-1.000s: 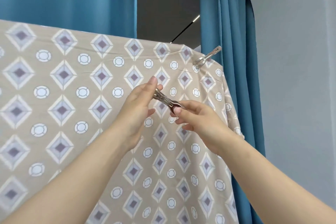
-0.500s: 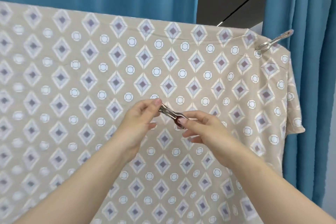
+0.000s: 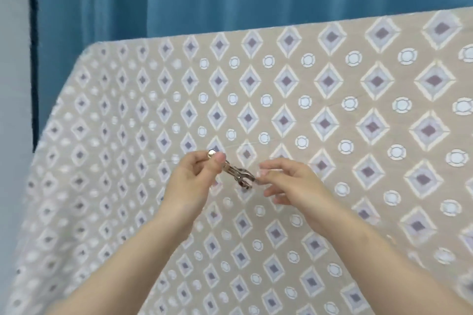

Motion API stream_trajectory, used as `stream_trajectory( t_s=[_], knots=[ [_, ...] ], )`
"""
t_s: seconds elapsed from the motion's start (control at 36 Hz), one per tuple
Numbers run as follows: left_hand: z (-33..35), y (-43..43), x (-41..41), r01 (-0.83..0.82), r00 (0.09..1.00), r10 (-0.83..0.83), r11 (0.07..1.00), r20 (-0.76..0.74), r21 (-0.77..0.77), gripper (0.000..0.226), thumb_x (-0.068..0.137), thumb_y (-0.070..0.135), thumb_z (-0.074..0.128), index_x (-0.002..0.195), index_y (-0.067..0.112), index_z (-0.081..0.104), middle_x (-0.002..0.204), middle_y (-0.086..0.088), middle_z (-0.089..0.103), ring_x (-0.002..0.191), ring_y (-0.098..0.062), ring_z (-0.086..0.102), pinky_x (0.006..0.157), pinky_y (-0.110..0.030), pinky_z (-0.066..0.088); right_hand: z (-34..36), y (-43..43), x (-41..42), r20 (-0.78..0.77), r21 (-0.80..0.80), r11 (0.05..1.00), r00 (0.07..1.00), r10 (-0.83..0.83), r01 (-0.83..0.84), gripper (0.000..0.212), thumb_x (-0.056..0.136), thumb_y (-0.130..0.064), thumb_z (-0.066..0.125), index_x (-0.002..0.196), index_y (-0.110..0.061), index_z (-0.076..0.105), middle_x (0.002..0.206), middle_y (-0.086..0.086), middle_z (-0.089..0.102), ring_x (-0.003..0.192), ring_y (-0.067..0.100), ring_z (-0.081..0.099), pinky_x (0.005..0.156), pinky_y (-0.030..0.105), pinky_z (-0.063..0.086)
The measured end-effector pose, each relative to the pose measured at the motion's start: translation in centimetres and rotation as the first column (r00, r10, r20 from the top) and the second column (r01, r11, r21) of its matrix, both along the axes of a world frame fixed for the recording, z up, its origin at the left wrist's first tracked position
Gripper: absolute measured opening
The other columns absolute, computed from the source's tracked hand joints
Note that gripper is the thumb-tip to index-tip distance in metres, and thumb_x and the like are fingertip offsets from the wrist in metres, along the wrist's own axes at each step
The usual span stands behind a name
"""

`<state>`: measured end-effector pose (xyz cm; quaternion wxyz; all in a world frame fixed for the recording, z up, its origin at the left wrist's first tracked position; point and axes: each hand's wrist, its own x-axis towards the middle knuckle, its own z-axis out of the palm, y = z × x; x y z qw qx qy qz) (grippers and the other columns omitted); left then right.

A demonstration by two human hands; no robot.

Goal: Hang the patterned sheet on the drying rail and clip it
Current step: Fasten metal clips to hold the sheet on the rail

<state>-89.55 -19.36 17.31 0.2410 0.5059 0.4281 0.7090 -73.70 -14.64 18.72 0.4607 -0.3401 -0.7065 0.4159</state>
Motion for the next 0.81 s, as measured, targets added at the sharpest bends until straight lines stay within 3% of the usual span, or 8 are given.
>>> stream_trajectory(
  t_s=[0.06,0.31,0.42,0.53,0.58,0.69,0.81],
  knots=[
    [0.2,0.4,-4.4,-0.070,0.997,0.070,0.997,0.021,-0.019,0.013,0.086,0.032,0.057,0.092,0.021,0.056,0.086,0.006,0.066,0.090,-0.008,0.061,0.090,-0.033,0.043,0.4,0.9,-4.3,-0.002,0.002,1.000,1.000,0.022,-0.022,0.012,0.088,-0.012,0.057,0.084,-0.023,0.061,0.081,-0.001,0.064,0.065,0.012,0.056,0.062,0.021,0.041],
    [0.8,3.2,-19.5,-0.329,0.944,0.329,0.944,0.036,-0.018,0.040,0.082,0.033,0.063,0.116,0.014,0.054,0.094,0.001,0.067,0.095,-0.013,0.062,0.089,-0.031,0.046,2.4,5.8,-19.9,0.062,0.086,0.987,0.989,0.132,-0.137,0.014,0.088,-0.015,0.057,0.080,-0.025,0.060,0.082,-0.001,0.062,0.064,0.010,0.055,0.064,0.023,0.040],
    [1.2,4.9,-24.0,-0.371,0.927,0.372,0.928,0.056,-0.027,0.041,0.083,0.034,0.063,0.118,0.016,0.051,0.097,0.004,0.066,0.097,-0.016,0.062,0.078,-0.027,0.046,3.1,8.4,-24.9,0.059,0.122,0.972,0.979,0.194,-0.200,0.012,0.088,-0.015,0.057,0.081,-0.023,0.061,0.078,-0.005,0.061,0.063,0.009,0.055,0.066,0.021,0.041],
    [2.0,6.1,-28.0,-0.395,0.917,0.395,0.919,0.064,-0.006,0.035,0.083,0.031,0.064,0.112,0.018,0.051,0.093,0.004,0.067,0.093,-0.017,0.064,0.097,-0.043,0.045,4.1,10.8,-29.6,0.058,0.156,0.958,0.971,0.234,-0.240,0.015,0.088,-0.016,0.057,0.077,-0.024,0.063,0.080,-0.004,0.063,0.064,0.008,0.057,0.068,0.022,0.043],
    [2.6,6.8,-30.2,-0.410,0.910,0.408,0.912,0.079,0.012,0.037,0.082,0.031,0.065,0.114,0.015,0.052,0.092,0.004,0.067,0.089,-0.015,0.065,0.098,-0.043,0.045,4.8,12.0,-32.0,0.061,0.178,0.953,0.969,0.239,-0.247,0.017,0.088,-0.016,0.057,0.075,-0.024,0.062,0.081,-0.004,0.063,0.064,0.007,0.057,0.069,0.023,0.043],
    [4.0,7.9,-34.6,-0.404,0.908,0.391,0.913,0.150,0.063,0.036,0.081,0.030,0.066,0.109,0.010,0.056,0.098,-0.003,0.068,0.085,-0.011,0.067,0.091,-0.033,0.050,5.9,13.4,-36.8,0.072,0.221,0.939,0.964,0.255,-0.265,0.015,0.090,-0.020,0.057,0.076,-0.025,0.060,0.079,-0.006,0.060,0.062,0.005,0.054,0.057,0.015,0.041],
    [5.1,9.1,-39.3,-0.383,0.916,0.357,0.915,0.183,0.128,0.040,0.081,0.031,0.064,0.111,0.005,0.056,0.078,0.003,0.070,0.083,-0.010,0.069,0.076,-0.020,0.053,6.5,14.4,-41.3,0.128,0.313,0.910,0.961,0.244,-0.273,0.008,0.087,-0.024,0.061,0.085,-0.031,0.059,0.092,-0.008,0.059,0.072,0.003,0.053,0.066,0.018,0.041]
  ],
)
